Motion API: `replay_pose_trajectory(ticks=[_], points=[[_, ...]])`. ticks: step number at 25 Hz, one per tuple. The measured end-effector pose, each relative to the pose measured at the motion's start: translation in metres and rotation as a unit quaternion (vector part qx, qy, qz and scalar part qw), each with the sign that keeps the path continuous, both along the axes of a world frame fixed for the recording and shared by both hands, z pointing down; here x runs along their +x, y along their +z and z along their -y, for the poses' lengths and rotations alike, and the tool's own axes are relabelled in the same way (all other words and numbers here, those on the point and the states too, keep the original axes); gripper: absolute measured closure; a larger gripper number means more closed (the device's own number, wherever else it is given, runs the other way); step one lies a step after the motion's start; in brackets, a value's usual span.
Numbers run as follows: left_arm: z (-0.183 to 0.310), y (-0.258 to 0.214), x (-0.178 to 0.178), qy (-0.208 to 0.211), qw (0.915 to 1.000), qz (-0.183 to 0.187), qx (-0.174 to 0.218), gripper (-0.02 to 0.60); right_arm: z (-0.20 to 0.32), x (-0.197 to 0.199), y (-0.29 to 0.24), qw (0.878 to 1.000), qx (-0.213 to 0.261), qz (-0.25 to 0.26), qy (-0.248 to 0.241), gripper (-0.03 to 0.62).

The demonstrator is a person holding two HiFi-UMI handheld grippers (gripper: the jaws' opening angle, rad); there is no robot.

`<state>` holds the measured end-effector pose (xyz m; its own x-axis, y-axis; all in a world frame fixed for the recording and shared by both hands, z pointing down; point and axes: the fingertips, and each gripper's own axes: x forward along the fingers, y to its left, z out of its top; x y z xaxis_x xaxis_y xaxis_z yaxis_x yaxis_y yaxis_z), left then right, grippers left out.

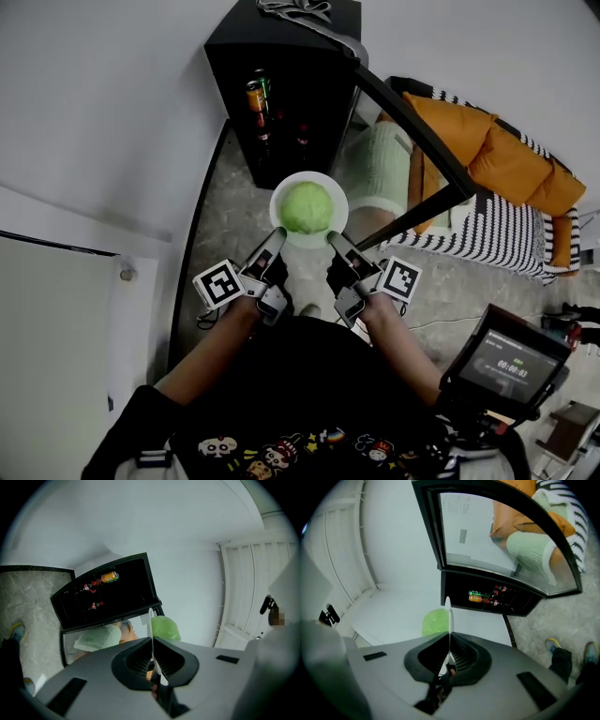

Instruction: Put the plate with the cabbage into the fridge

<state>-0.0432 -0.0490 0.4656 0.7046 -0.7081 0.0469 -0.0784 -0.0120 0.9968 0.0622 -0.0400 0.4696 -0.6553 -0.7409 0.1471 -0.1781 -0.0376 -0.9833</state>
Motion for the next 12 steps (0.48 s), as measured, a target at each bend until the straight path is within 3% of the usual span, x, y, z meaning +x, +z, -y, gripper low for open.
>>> replay_pose_trajectory(ticks=[12], points=[[0.0016,-0.0039,0.0016,0.011,0.9999,0.001,-0.001,0.571,-0.0016,0.0016,-0.0033,1.0,0.001,0.002,0.009,0.577]])
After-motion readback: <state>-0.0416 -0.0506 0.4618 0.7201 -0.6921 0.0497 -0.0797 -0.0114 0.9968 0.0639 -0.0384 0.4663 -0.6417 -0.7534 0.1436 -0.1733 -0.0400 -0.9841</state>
